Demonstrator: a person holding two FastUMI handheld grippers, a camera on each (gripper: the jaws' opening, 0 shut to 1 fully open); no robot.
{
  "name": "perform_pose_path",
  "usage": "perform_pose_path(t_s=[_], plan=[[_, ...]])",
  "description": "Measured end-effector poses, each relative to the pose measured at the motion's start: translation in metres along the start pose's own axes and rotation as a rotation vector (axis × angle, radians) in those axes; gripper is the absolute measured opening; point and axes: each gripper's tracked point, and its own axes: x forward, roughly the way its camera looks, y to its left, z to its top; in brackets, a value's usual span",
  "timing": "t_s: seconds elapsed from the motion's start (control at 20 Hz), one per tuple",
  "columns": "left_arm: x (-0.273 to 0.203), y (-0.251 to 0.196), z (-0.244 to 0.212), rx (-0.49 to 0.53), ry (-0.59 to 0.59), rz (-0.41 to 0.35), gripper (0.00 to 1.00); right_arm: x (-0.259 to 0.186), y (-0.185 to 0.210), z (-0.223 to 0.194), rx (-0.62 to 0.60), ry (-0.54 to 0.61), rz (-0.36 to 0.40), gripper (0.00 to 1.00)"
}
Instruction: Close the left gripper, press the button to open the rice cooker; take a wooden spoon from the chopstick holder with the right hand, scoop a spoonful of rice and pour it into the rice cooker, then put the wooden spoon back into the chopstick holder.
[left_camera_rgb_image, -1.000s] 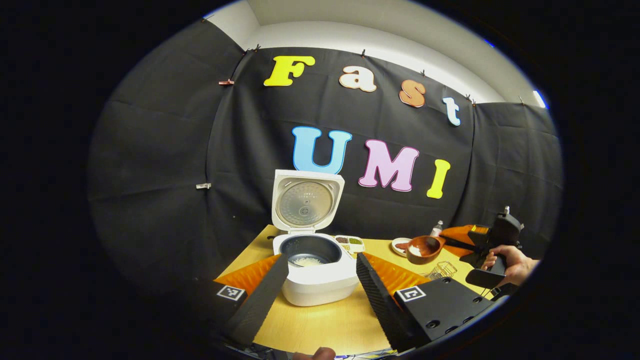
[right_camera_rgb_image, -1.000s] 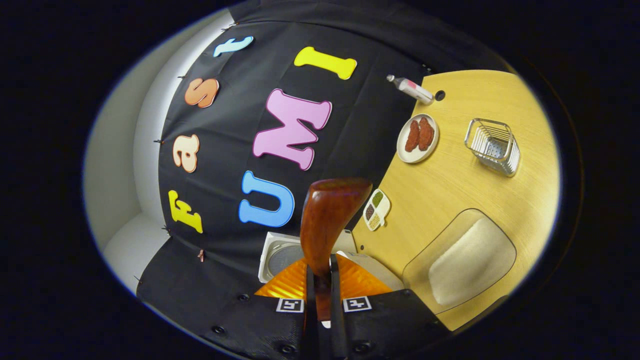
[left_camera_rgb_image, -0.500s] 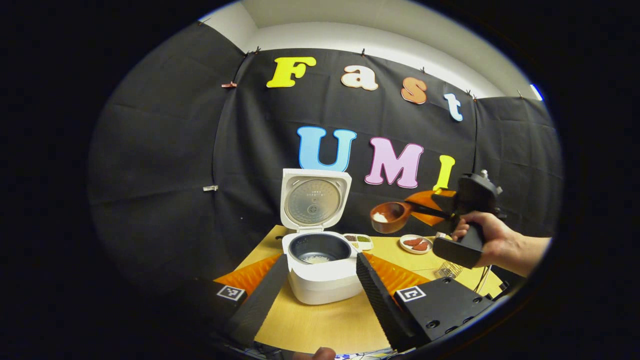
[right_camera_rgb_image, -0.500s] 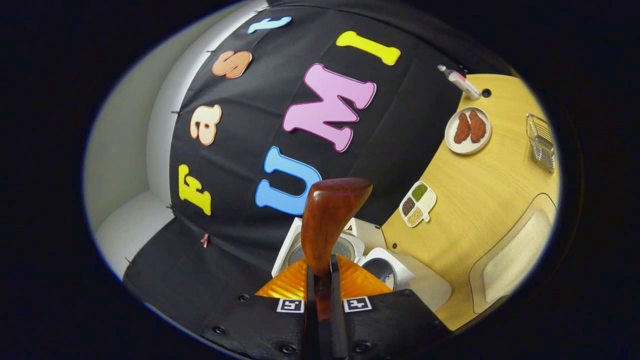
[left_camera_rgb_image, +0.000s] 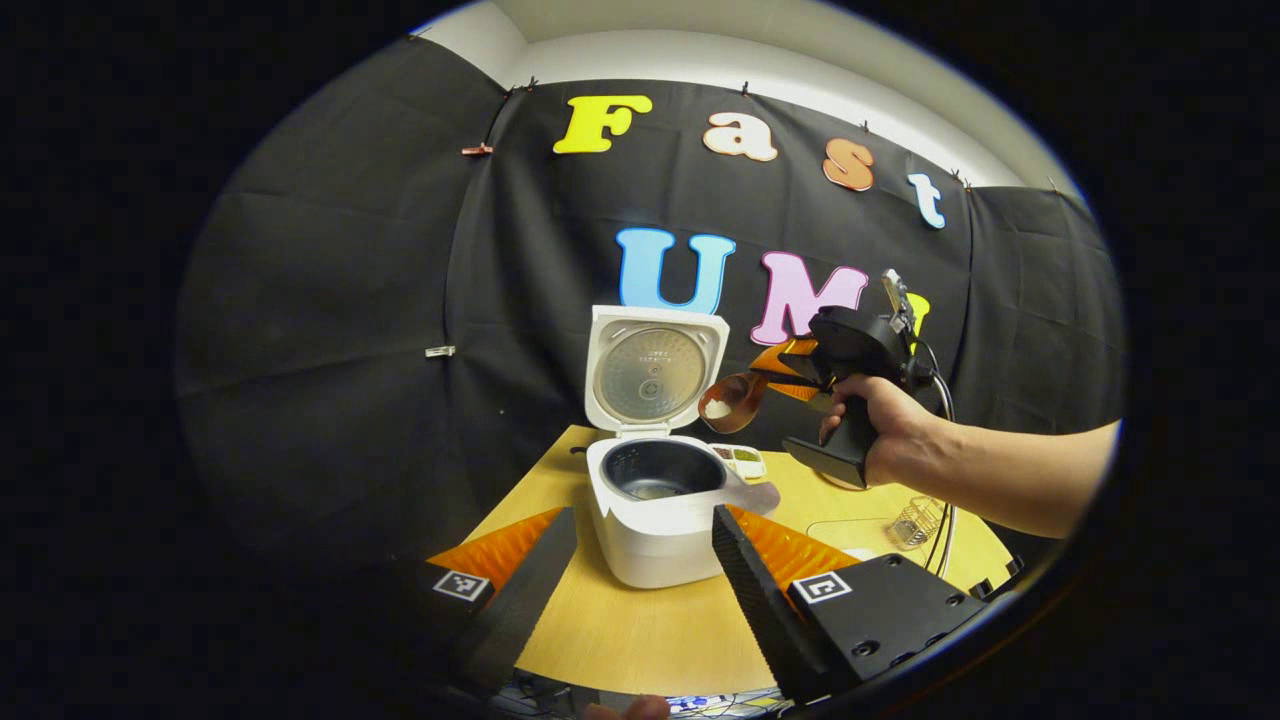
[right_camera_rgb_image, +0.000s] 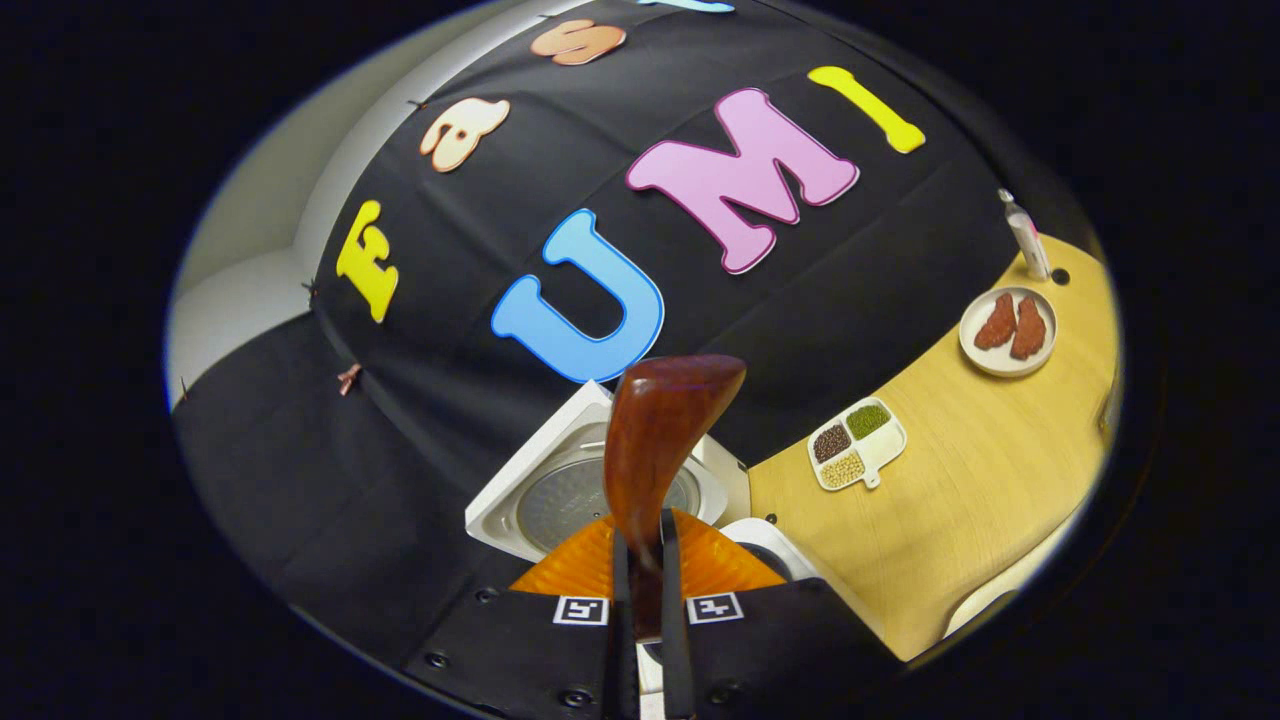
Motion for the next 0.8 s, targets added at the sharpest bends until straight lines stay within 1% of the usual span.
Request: perform_pose_path(t_s=[0.3, 0.45, 0.8], plan=[[-0.005, 0.016, -0.019, -0.02, 0.031, 0.038, 0.94, 0.03, 0.006, -0.027, -0.243, 0.048, -0.002, 0.13], [-0.007, 0.017, -0.025, -0.029, 0.038, 0.046, 0.94, 0.039, 0.014, -0.044, -0.352, 0.088, 0.025, 0.14], [-0.013, 0.022, -0.032, -0.049, 0.048, 0.064, 0.94, 0.047, 0.031, -0.064, -0.627, 0.11, 0.075, 0.14]])
